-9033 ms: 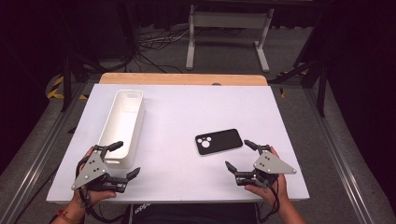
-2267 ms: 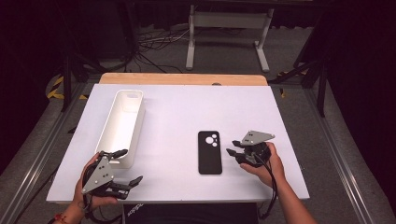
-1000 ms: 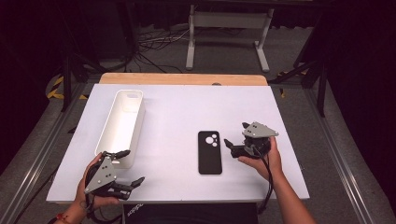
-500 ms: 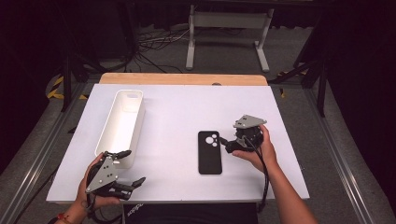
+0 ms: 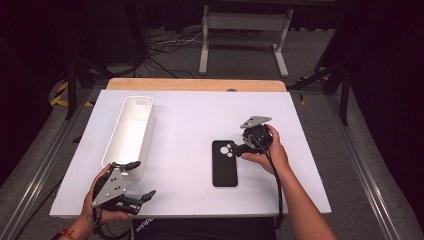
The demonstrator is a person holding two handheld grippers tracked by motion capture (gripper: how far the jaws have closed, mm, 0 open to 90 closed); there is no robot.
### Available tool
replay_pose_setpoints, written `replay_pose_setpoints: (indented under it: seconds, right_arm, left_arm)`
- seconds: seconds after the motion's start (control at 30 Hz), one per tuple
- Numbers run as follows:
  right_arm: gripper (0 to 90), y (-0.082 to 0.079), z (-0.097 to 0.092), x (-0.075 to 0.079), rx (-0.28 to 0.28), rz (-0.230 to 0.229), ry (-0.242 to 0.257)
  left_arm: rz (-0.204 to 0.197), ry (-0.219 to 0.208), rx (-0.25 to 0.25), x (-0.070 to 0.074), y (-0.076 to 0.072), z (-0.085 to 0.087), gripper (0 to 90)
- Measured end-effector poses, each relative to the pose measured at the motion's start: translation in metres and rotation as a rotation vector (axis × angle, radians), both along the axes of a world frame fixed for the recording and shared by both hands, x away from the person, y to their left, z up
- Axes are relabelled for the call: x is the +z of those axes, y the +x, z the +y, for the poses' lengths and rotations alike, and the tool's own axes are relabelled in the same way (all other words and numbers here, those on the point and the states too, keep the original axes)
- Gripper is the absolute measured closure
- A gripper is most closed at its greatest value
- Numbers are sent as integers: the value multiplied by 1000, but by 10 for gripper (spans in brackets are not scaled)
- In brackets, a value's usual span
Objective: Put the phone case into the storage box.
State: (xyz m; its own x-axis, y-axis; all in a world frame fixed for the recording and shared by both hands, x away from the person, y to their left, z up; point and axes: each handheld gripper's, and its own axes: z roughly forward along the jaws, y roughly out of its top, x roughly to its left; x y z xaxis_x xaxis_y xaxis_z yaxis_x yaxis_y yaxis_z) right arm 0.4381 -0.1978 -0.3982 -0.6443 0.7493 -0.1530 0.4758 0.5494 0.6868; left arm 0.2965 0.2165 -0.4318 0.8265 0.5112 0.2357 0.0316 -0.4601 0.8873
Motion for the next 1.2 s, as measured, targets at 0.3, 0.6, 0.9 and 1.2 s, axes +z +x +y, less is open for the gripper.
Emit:
replay_pose_setpoints:
  seconds: [0.3, 0.6, 0.9, 1.2]
  right_arm:
    - [224, 19, 6, -13, -32, 44, -19]
    - [311, 30, 12, -24, -48, 64, 1]
    - [381, 34, 13, -36, -68, 91, 13]
    - [486, 36, 11, -46, -68, 112, 8]
  left_arm:
    - [-2, 2, -2, 0, 1, 0, 68]
    - [-3, 6, -4, -1, 1, 0, 68]
    - [-1, 7, -8, -1, 1, 0, 69]
    - [3, 5, -11, -1, 1, 0, 68]
